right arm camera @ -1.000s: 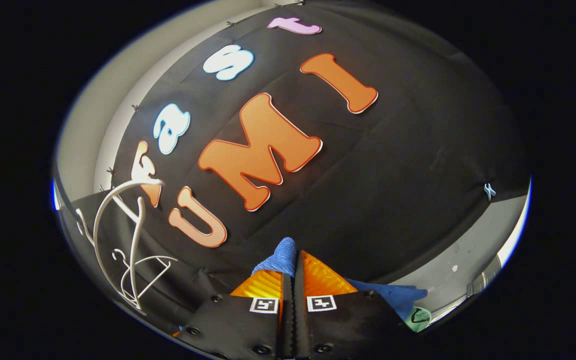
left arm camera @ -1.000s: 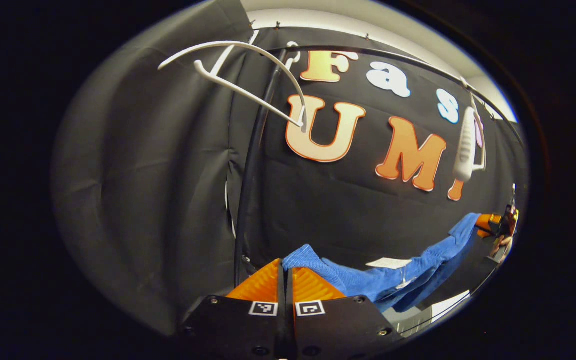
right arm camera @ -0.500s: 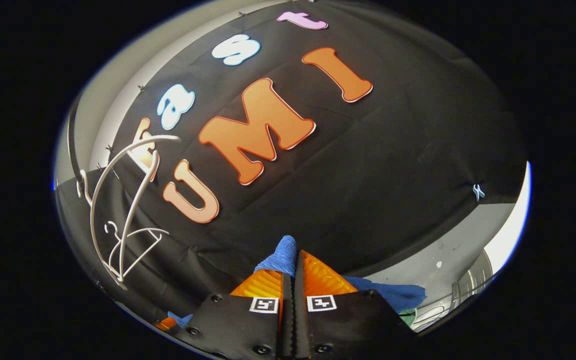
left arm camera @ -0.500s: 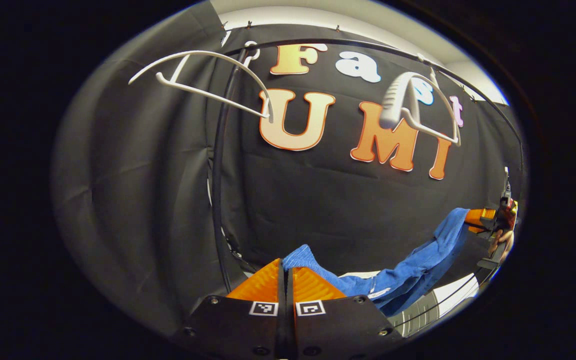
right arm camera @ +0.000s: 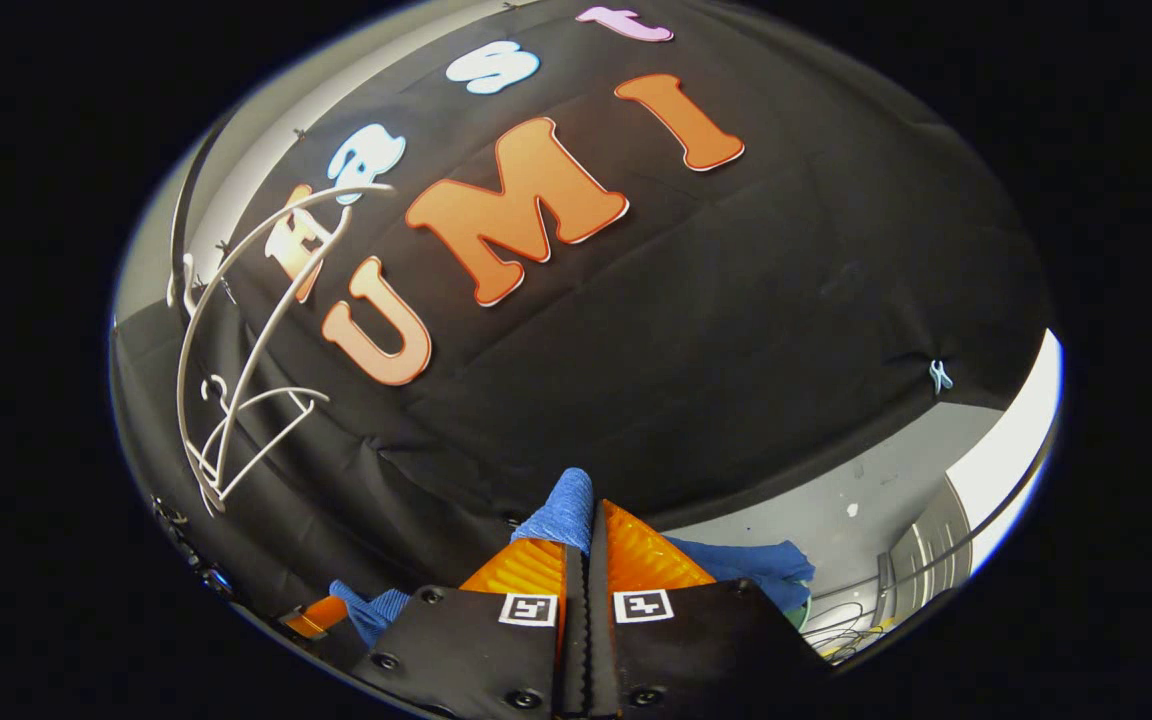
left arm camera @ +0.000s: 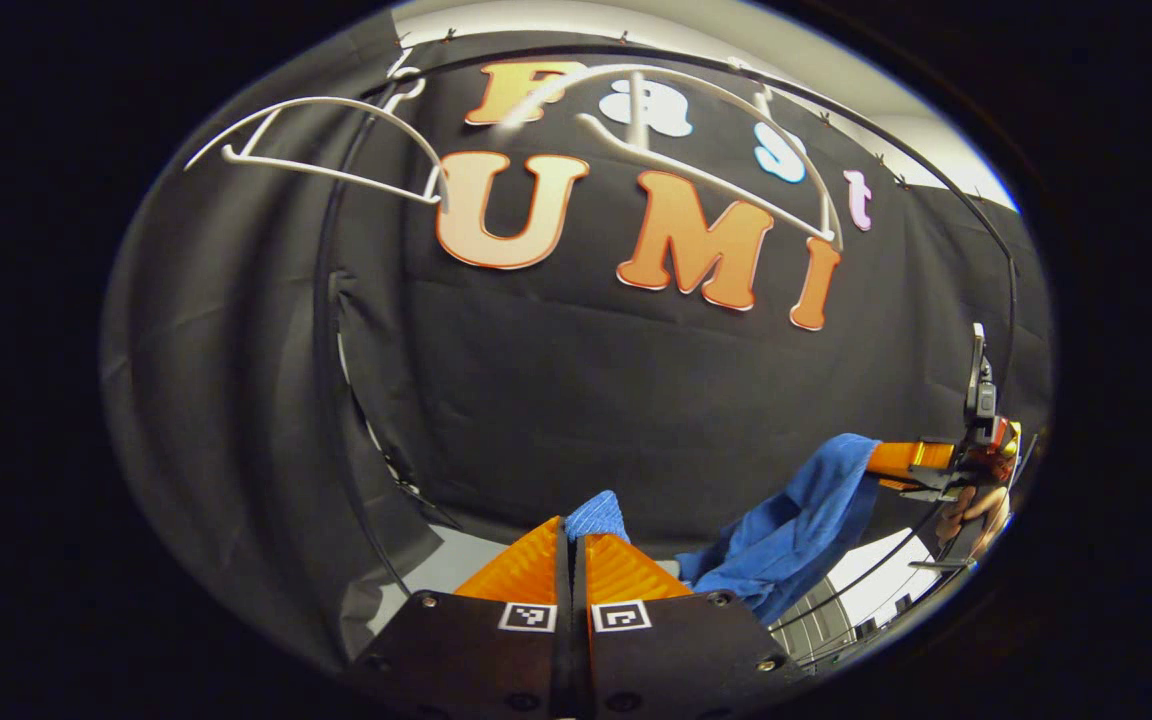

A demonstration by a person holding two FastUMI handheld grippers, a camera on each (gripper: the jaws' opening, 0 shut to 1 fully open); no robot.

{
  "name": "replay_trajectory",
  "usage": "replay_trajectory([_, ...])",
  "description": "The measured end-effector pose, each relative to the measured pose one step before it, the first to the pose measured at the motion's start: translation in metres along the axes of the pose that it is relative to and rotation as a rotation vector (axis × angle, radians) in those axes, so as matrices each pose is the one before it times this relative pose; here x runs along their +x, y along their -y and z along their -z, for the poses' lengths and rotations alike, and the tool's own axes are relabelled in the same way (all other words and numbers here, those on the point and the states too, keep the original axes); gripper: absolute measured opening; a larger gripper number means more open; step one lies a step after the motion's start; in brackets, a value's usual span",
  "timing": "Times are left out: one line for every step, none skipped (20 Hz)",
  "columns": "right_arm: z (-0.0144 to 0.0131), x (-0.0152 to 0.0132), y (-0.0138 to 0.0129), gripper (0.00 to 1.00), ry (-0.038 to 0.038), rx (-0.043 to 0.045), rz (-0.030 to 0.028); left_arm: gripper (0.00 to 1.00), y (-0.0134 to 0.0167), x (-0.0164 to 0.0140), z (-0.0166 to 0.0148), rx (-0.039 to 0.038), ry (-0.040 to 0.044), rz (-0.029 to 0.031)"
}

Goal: Grasp the clothes on the hanger with both hands and then place them into the laundry hamper below.

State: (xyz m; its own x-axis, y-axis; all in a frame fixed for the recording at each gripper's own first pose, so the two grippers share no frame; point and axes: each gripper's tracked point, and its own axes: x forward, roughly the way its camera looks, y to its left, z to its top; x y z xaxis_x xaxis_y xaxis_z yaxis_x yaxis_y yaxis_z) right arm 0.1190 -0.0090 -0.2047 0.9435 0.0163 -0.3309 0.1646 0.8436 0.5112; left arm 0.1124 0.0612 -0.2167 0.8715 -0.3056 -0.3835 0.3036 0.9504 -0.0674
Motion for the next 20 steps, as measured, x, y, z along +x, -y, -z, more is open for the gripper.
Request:
replay_trajectory([0.00840,-0.00155,-0.00091,0.07,-0.01076,-0.01147,0.00322,0.00,0.01068,0.00238,0.00461,0.00060,-0.01150,0.01776])
replay_trajectory([0.00548,-0.00101,-0.00127,0.07,-0.01020,-0.01637,0.00638,0.00,0.00999,0.00264,0.00644,0.00200,-0.01292,0.01675])
replay_trajectory([0.00673,-0.00041,-0.00075,0.07,-0.01045,-0.01739,0.00750,0.00,0.00966,0.00241,0.00492,0.00169,-0.01410,0.01456])
replay_trajectory([0.00833,-0.00063,-0.00025,0.07,-0.01097,-0.01643,0.00474,0.00,0.00979,0.00504,0.00615,-0.00104,-0.01569,0.01572])
replay_trajectory([0.00772,-0.00099,-0.00052,0.07,-0.01179,-0.01457,0.00498,0.00,0.00839,0.00265,0.00748,-0.00233,-0.01833,0.01332])
replay_trajectory([0.00720,-0.00143,0.00039,0.07,-0.01358,-0.01439,0.00614,0.00,0.00612,0.00253,0.00690,-0.00021,-0.02087,0.01140])
replay_trajectory([0.00722,-0.00186,0.00099,0.07,-0.00943,-0.01514,0.00805,0.00,0.00549,0.00100,0.00700,0.00083,-0.01896,0.00800])
replay_trajectory([0.00571,-0.00094,0.00147,0.07,-0.00866,-0.01497,0.00603,0.00,0.00405,0.00311,0.00483,-0.00086,-0.01545,0.00917])
replay_trajectory([0.00551,0.00056,0.00092,0.07,-0.00821,-0.01700,0.00772,0.00,0.00257,0.00395,0.00314,-0.00294,-0.01748,0.01011])
replay_trajectory([0.00504,-0.00062,0.00215,0.07,-0.00931,-0.01638,0.00964,0.00,0.00431,0.00385,0.00656,-0.00673,-0.02153,0.01594])
replay_trajectory([0.00579,0.00120,0.00158,0.07,-0.01236,-0.01533,0.01023,0.00,0.00543,0.00319,0.00593,-0.00777,-0.02202,0.01513])
replay_trajectory([0.00784,-0.00018,0.00168,0.07,-0.01337,-0.01355,0.00907,0.00,0.00282,0.00186,0.00645,-0.00378,-0.02053,0.00861])
replay_trajectory([0.00741,0.00087,0.00181,0.07,-0.01353,-0.00950,0.00790,0.00,0.00078,0.00244,0.00650,-0.00012,-0.01706,0.00341])
replay_trajectory([0.00576,0.00177,0.00214,0.07,-0.01461,-0.00637,0.00601,0.00,0.00096,0.00458,0.00712,-0.00019,-0.01522,0.00496])
replay_trajectory([0.00621,0.00224,0.00195,0.08,-0.01490,-0.00624,0.00872,0.00,0.00057,0.00241,0.00474,-0.00036,-0.01636,0.00293])
replay_trajectory([0.00842,0.00231,0.00404,0.07,-0.01632,-0.00627,0.00944,0.00,0.00210,0.00485,0.00515,0.00171,-0.01663,0.00315])
replay_trajectory([0.00673,0.00406,0.00193,0.07,-0.01808,-0.00607,0.01005,0.00,0.00096,0.00271,0.00439,0.00257,-0.01798,0.00077])
replay_trajectory([0.00692,0.00345,0.00238,0.07,-0.02008,-0.00450,0.01361,0.00,0.00066,0.00358,0.00547,0.00251,-0.02016,-0.00162])
replay_trajectory([0.00813,0.00476,0.00375,0.08,-0.02216,-0.00591,0.01313,0.00,-0.00028,0.00398,0.00552,0.00122,-0.02326,-0.00281])
replay_trajectory([0.00744,0.00394,0.00353,0.08,-0.02391,-0.00540,0.01269,0.00,0.00066,0.00523,0.00610,-0.00038,-0.02657,-0.00322])
